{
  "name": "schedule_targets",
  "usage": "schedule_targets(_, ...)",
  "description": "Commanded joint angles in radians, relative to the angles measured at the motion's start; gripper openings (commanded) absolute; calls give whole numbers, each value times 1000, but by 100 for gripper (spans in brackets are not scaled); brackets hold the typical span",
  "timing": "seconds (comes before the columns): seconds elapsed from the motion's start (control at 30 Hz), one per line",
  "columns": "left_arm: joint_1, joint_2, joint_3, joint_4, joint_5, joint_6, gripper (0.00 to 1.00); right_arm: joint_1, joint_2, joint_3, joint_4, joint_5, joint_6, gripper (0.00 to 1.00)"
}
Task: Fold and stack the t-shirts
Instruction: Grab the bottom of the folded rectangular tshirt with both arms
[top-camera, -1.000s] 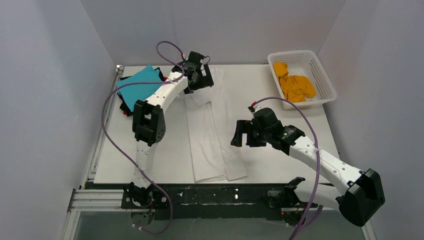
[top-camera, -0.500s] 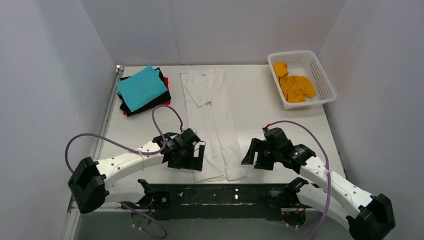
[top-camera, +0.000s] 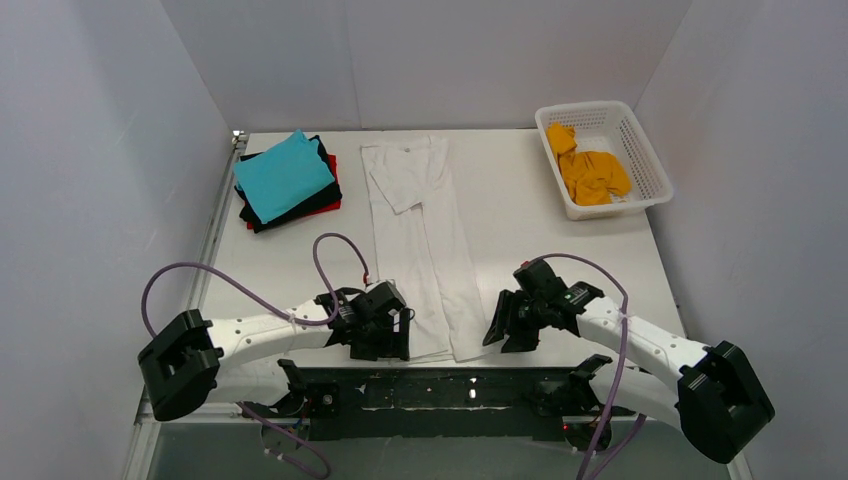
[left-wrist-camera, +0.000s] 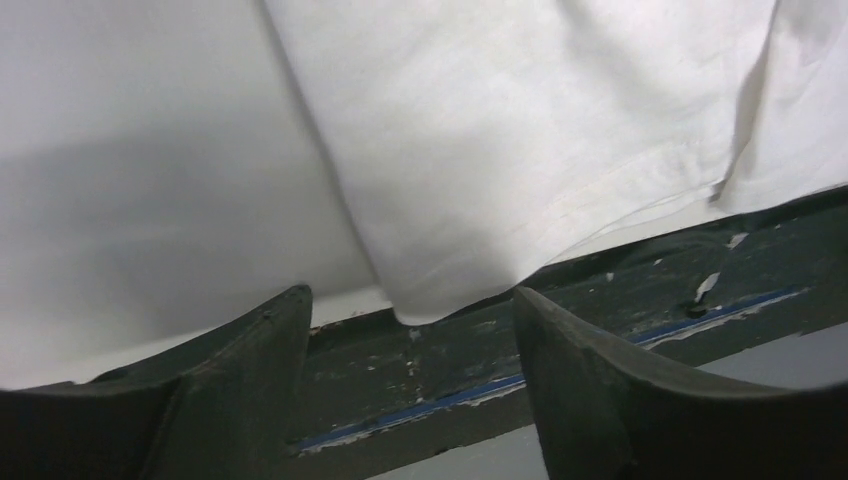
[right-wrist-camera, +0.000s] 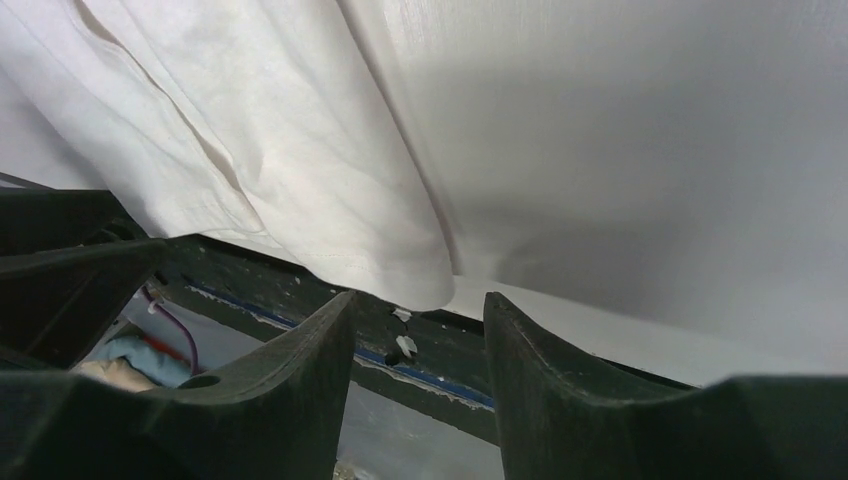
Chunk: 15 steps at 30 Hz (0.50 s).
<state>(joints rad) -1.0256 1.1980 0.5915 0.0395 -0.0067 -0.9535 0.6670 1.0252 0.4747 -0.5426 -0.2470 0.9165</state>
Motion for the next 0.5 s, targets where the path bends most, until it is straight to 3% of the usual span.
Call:
schedule_targets(0.0, -7, 69, -15, 4, 5, -31, 68, -3, 37, 6, 39, -34, -7, 55)
schedule_targets(0.27, -7, 133, 11, -10, 63, -36, 36, -3, 127, 5, 85, -87, -19, 45)
schedule_targets(0.47, -7, 111, 21, -91, 46, -41, 24, -3, 222, 19, 131, -125, -37, 41)
